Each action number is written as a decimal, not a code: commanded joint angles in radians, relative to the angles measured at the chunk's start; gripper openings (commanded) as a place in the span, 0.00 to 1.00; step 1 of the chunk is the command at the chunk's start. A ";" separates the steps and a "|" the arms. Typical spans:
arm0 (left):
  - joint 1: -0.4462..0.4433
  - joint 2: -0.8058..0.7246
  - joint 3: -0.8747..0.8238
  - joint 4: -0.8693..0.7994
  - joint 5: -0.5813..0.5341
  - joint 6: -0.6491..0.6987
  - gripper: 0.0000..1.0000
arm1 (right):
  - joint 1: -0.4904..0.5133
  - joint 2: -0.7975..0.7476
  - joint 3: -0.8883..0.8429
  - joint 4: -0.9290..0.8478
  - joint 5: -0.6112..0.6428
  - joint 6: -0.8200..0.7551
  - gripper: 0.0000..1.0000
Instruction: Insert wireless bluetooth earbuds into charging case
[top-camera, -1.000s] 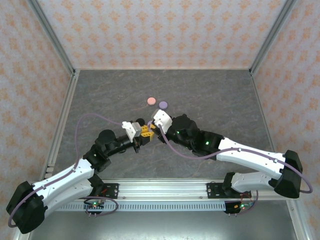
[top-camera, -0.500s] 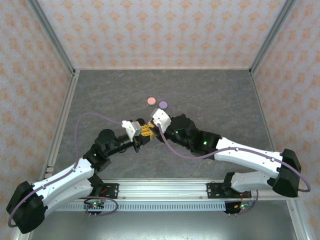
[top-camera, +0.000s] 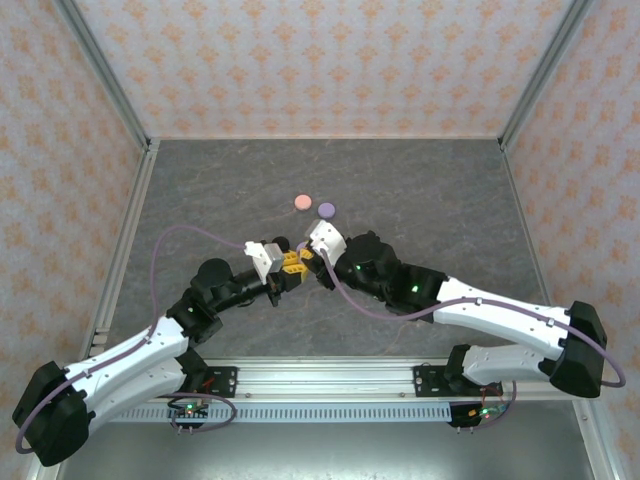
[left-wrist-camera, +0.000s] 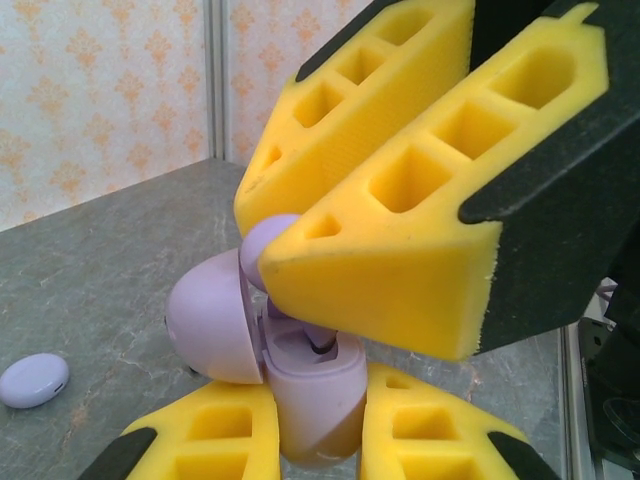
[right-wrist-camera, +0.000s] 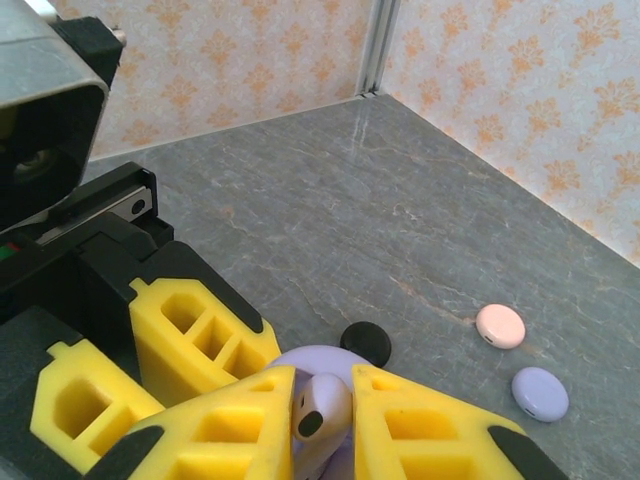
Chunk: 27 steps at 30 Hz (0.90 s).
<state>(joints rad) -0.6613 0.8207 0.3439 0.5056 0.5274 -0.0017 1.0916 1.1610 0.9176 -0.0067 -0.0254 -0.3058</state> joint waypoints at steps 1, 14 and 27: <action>-0.003 -0.009 0.033 0.069 0.002 -0.011 0.00 | -0.010 -0.019 -0.028 -0.039 -0.045 0.040 0.18; -0.003 -0.011 0.026 0.073 -0.005 -0.018 0.00 | -0.079 -0.052 -0.066 -0.027 -0.165 0.119 0.18; -0.003 -0.008 0.027 0.063 -0.006 -0.010 0.00 | -0.090 -0.024 -0.041 -0.048 -0.188 0.110 0.18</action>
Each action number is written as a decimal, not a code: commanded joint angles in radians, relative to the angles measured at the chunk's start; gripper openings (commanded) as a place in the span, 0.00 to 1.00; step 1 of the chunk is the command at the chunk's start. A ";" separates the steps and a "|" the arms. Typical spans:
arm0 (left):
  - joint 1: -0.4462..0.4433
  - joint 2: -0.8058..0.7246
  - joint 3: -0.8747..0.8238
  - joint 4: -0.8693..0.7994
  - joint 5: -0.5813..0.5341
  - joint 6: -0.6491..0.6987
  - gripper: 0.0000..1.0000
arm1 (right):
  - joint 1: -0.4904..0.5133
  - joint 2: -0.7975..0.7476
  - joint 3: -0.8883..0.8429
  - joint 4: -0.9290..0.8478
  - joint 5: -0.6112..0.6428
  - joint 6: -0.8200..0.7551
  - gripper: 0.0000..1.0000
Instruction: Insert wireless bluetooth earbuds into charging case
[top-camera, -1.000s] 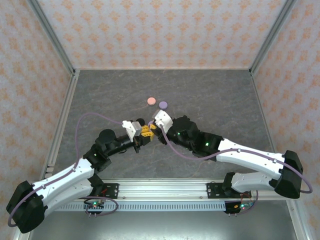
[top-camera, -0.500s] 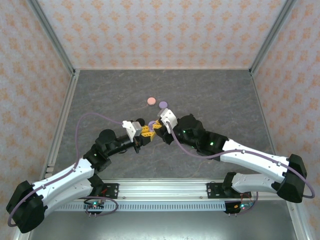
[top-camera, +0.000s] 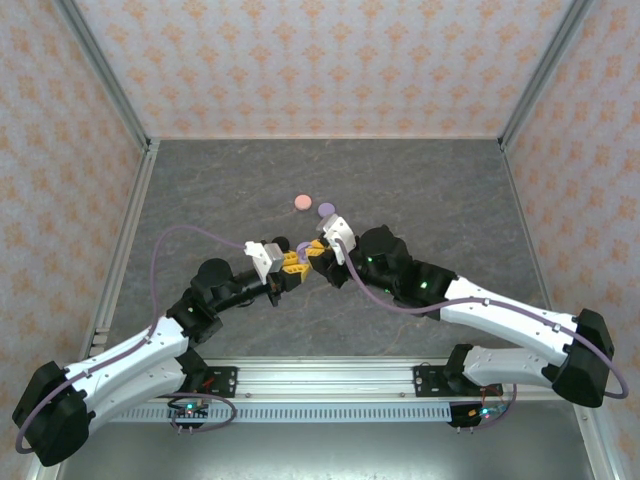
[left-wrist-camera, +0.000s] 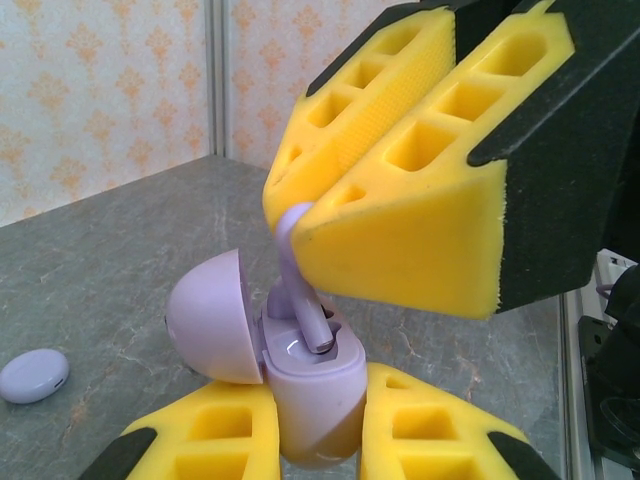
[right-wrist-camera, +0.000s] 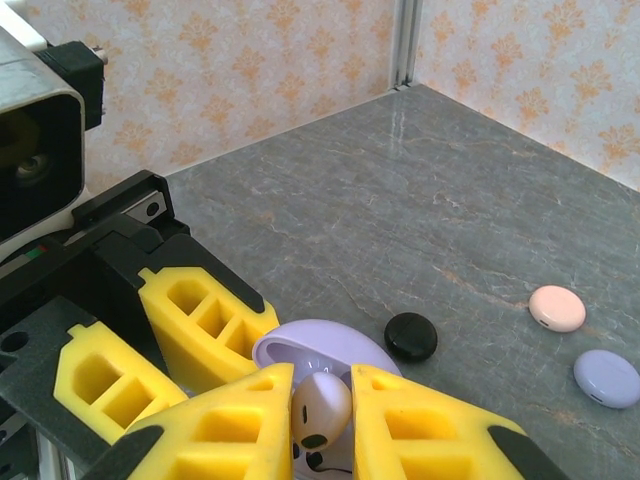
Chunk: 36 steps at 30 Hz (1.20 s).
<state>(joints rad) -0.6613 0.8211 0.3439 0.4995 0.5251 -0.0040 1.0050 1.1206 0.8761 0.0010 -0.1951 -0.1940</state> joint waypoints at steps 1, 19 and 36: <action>-0.003 -0.008 0.029 0.065 -0.004 -0.007 0.00 | -0.003 0.015 0.001 -0.060 -0.014 -0.007 0.18; -0.003 0.025 0.047 0.021 0.003 0.025 0.00 | 0.000 0.035 0.063 -0.189 0.036 -0.108 0.17; -0.003 0.061 0.055 0.034 0.013 0.022 0.00 | 0.003 0.058 0.082 -0.227 0.013 -0.127 0.18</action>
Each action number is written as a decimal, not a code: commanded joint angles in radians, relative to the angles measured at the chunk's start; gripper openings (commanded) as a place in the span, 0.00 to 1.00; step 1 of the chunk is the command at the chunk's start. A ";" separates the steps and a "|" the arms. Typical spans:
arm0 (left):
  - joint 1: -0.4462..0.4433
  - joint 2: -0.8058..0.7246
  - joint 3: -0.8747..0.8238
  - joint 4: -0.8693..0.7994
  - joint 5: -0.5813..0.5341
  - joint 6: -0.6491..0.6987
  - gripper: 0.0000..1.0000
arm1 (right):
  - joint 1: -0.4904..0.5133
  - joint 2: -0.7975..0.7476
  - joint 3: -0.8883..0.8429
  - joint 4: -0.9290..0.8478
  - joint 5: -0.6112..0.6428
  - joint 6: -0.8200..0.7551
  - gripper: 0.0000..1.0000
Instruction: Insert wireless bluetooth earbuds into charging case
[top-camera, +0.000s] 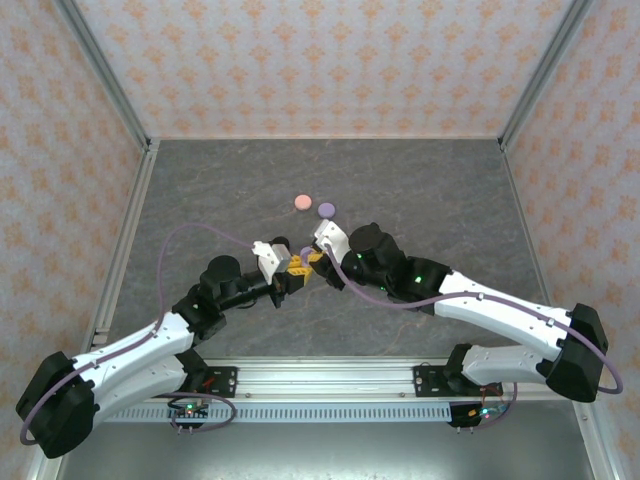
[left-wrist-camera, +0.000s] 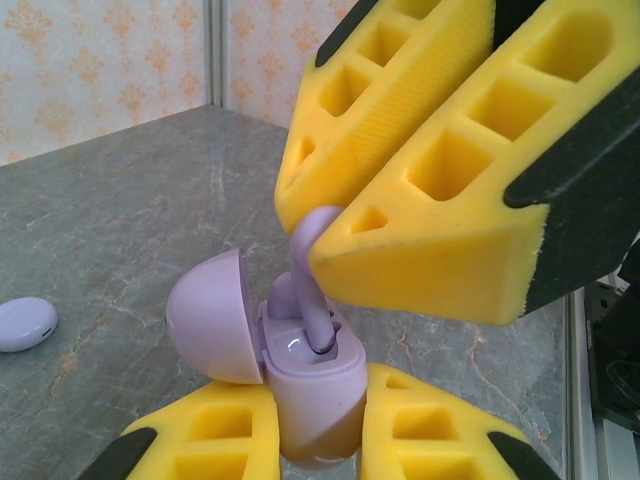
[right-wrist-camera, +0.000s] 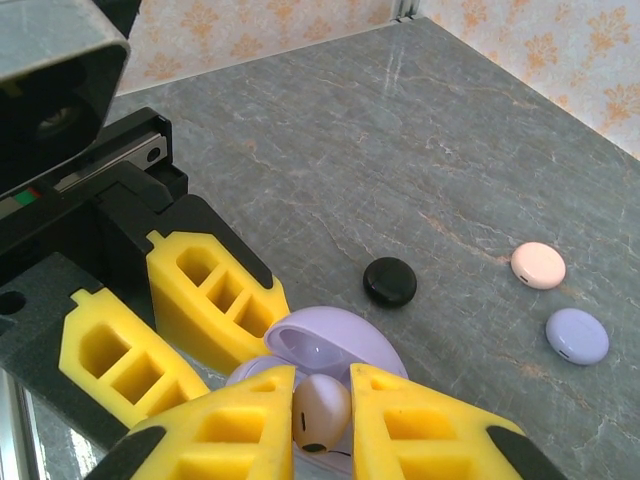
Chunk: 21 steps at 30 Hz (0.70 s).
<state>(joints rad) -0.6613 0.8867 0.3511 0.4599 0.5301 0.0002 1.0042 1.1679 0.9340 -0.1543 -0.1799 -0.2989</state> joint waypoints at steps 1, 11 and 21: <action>-0.003 -0.005 0.048 0.072 0.007 0.019 0.00 | 0.004 0.010 0.027 -0.079 0.003 -0.027 0.18; -0.003 -0.002 0.048 0.077 0.010 0.017 0.00 | 0.004 0.055 0.047 -0.099 -0.028 -0.021 0.18; -0.003 -0.002 0.042 0.086 0.010 0.013 0.00 | 0.000 0.069 0.072 -0.134 -0.023 -0.014 0.20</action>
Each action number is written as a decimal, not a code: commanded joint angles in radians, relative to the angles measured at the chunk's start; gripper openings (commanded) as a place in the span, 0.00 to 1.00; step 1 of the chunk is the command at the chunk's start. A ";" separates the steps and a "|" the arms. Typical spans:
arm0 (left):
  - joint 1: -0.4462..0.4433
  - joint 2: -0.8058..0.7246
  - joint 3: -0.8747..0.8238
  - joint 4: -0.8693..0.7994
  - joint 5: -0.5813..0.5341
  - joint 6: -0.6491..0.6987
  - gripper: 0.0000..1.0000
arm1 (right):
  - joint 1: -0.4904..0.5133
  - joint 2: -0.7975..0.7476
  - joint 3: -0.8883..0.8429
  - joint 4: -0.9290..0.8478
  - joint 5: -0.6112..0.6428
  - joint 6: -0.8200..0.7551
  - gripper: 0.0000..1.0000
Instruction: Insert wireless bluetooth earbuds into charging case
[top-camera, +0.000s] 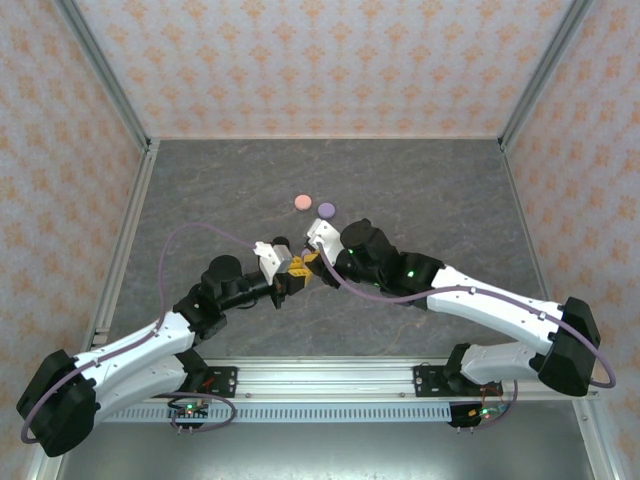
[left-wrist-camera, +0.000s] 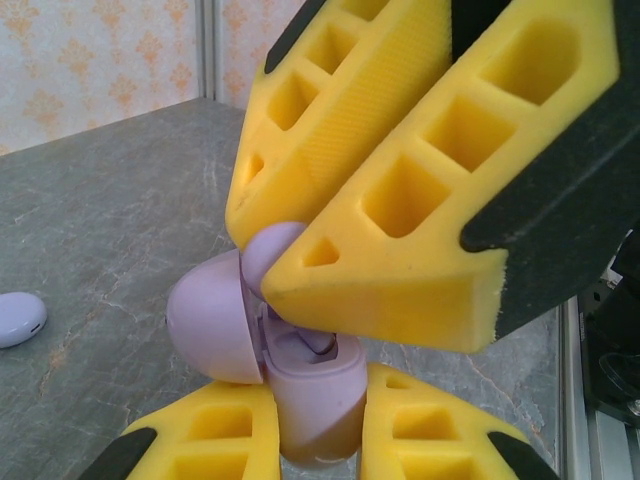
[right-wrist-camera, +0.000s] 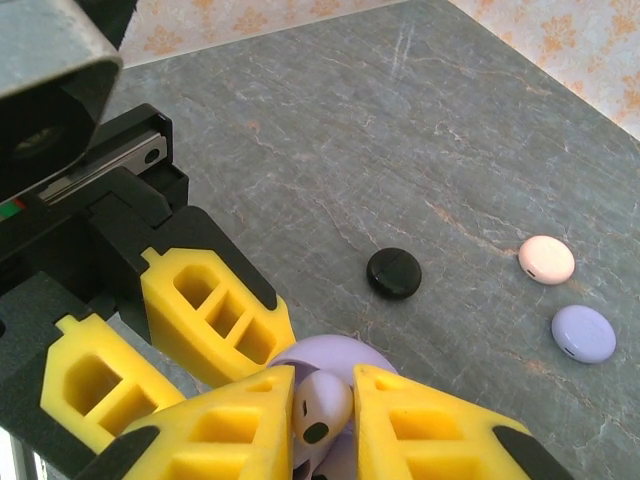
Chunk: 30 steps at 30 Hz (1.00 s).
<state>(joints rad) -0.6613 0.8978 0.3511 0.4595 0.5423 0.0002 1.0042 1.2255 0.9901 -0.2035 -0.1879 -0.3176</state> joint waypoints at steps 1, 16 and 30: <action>-0.003 -0.014 0.040 0.086 -0.002 0.012 0.00 | -0.001 0.012 0.017 -0.085 -0.010 0.005 0.20; -0.003 -0.014 0.034 0.097 -0.002 0.011 0.00 | -0.013 -0.017 0.009 -0.039 -0.018 0.041 0.29; -0.004 -0.009 0.031 0.105 -0.007 0.011 0.00 | -0.095 -0.131 0.014 0.057 -0.189 0.176 0.67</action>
<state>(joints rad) -0.6613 0.8974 0.3527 0.5045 0.5415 -0.0002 0.9379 1.1465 0.9951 -0.2031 -0.2855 -0.2043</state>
